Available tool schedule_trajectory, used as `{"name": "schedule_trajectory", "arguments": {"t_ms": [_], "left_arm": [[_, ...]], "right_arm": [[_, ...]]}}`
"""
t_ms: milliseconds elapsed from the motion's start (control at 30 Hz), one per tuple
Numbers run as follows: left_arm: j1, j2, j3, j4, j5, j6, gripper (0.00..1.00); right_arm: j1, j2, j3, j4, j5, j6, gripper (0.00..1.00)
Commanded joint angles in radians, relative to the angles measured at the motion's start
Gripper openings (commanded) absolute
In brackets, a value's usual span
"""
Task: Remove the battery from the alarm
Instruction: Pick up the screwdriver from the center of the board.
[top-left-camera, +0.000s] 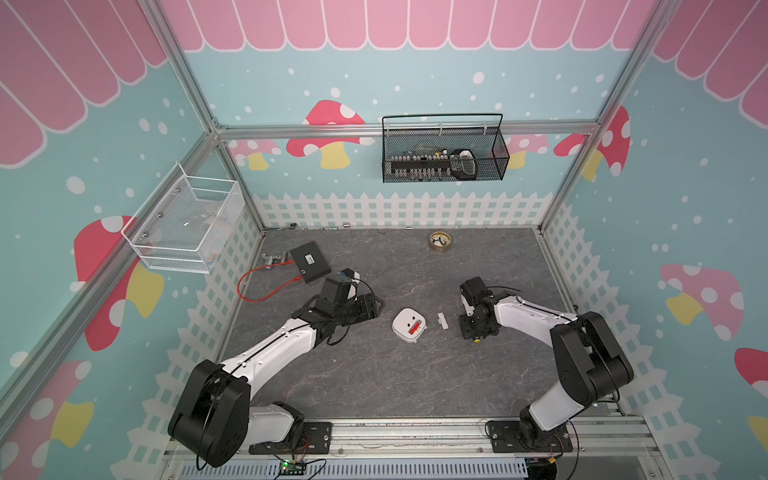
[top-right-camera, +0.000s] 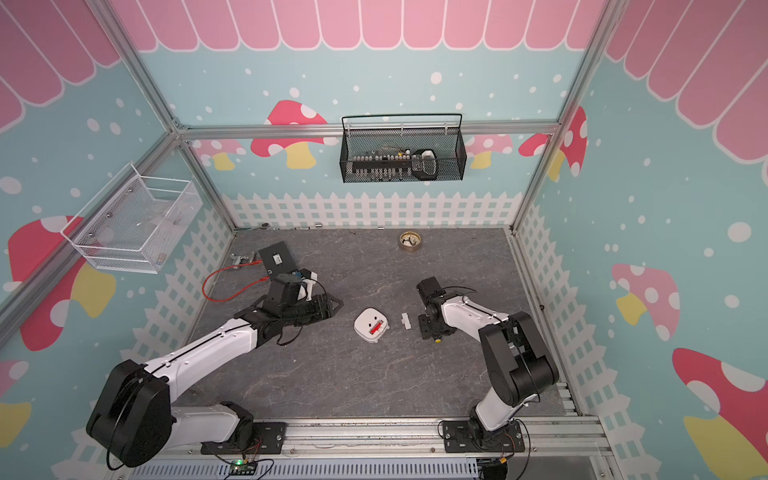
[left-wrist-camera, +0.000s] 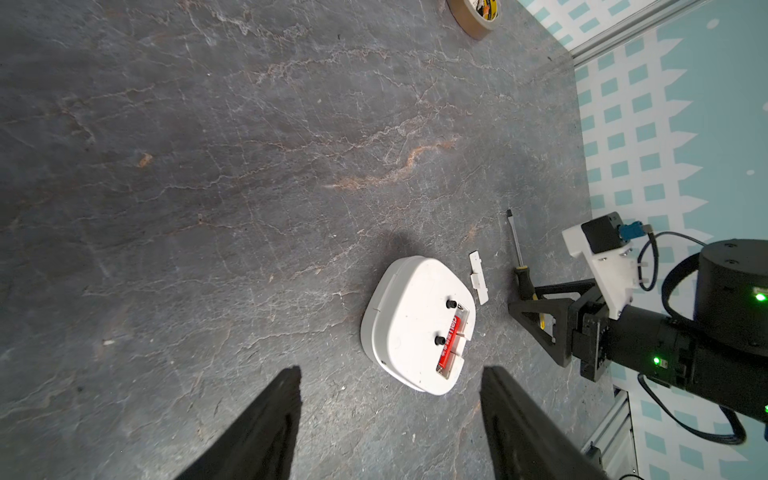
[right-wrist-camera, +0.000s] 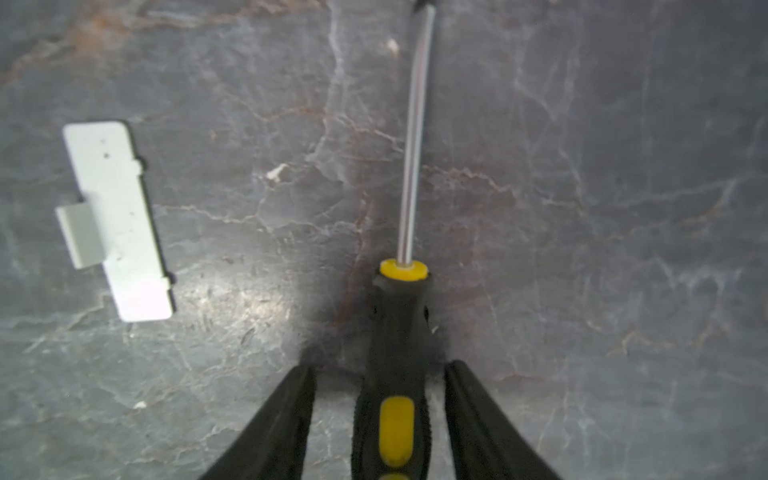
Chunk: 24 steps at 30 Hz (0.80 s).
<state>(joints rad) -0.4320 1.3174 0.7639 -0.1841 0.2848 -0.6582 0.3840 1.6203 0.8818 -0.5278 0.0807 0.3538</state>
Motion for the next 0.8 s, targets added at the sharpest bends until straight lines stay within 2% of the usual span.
{"name": "schedule_trajectory", "arguments": {"t_ms": [0,100,133,300,433,533,600,767], "left_arm": [[0.009,-0.015,-0.008,-0.014,0.015,0.009,0.7],[0.01,-0.016,0.0,-0.018,0.02,0.012,0.7],[0.009,-0.017,0.001,-0.021,0.023,0.012,0.7],[0.009,-0.031,0.02,-0.023,0.056,0.006,0.7],[0.009,-0.048,0.033,0.023,0.12,-0.012,0.71],[0.01,-0.078,0.007,0.153,0.228,-0.066,0.72],[0.01,-0.112,-0.041,0.314,0.299,-0.13,0.72],[0.009,-0.19,-0.123,0.623,0.344,-0.265,0.75]], "right_arm": [[-0.01,0.007,-0.046,-0.018,-0.057,-0.013,0.29],[-0.009,-0.04,-0.035,-0.046,-0.075,-0.013,0.05],[-0.008,-0.067,-0.024,-0.062,-0.078,-0.013,0.0],[0.002,-0.257,0.131,-0.188,-0.15,-0.057,0.0],[0.013,-0.331,0.272,-0.277,-0.283,-0.128,0.0],[0.017,-0.341,0.331,-0.289,-0.418,-0.176,0.0],[0.019,-0.328,0.344,-0.275,-0.526,-0.206,0.0],[0.04,-0.3,0.322,-0.188,-0.71,-0.222,0.0]]}}
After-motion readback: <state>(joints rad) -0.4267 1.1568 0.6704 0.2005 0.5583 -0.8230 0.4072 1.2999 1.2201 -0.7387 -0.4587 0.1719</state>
